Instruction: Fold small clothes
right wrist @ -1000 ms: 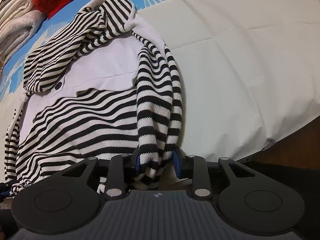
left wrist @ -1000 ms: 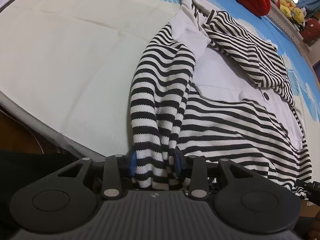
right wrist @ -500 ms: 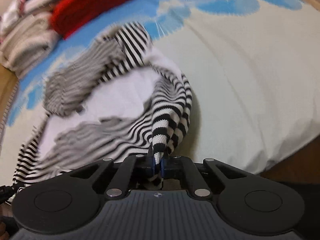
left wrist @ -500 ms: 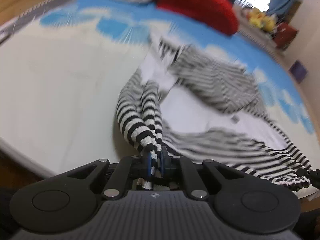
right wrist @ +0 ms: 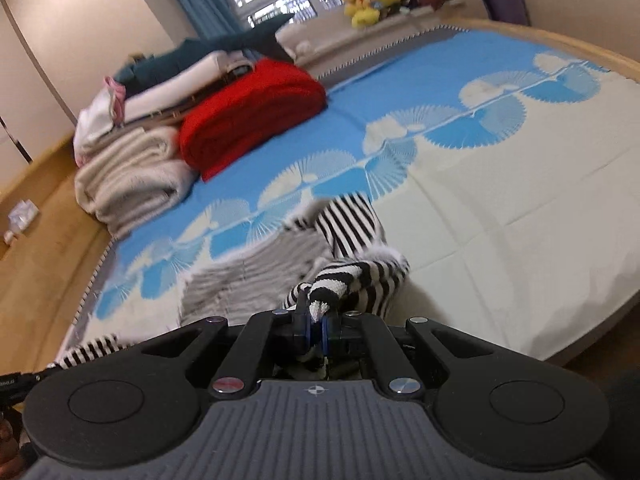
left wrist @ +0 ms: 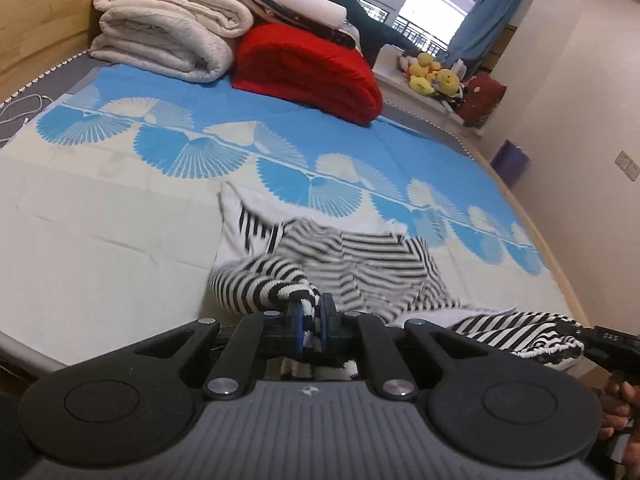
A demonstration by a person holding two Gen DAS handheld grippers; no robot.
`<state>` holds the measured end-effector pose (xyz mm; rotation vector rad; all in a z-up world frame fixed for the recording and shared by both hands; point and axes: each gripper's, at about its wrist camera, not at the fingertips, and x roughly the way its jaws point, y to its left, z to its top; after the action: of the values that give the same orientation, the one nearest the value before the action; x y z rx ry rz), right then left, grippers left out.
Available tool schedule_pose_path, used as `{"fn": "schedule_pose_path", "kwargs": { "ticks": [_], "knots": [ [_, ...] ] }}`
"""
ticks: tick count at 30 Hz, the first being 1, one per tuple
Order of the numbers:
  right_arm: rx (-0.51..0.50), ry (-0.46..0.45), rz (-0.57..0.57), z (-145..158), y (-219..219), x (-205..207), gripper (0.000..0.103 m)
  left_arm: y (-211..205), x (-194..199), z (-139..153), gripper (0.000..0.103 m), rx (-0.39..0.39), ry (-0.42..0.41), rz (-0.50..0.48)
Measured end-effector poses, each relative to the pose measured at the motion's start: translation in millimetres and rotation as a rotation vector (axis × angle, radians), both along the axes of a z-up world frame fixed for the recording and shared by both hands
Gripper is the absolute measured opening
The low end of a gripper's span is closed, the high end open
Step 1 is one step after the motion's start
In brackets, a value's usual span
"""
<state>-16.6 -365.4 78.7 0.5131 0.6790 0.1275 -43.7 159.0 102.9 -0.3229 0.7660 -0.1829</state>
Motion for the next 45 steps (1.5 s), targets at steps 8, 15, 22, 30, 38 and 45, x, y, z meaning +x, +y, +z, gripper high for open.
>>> {"fn": "schedule_pose_path", "kwargs": {
  "ticks": [8,15,22,30,38,45],
  "knots": [
    [-0.003,0.038,0.003,-7,-6,39,0.004,6,81,-32,0.008,-0.033,0.077,0.009],
    [-0.047,0.149,0.021,-43,6,178,0.005,23,219,-80,0.009,-0.078,0.144,0.034],
    [0.018,0.214,-0.082,-89,-6,250,0.038,59,245,-123,0.013,-0.165,0.182,0.161],
    [0.057,0.218,0.084,-86,9,238,0.047,8,245,-129,0.052,-0.028,0.185,-0.098],
    [0.137,0.381,0.243,-127,47,230,0.053,-37,258,-148,0.078,0.183,0.162,-0.173],
    [0.125,0.352,0.202,-130,59,252,0.011,-73,276,-157,0.063,0.299,0.1,-0.215]
  ]
}}
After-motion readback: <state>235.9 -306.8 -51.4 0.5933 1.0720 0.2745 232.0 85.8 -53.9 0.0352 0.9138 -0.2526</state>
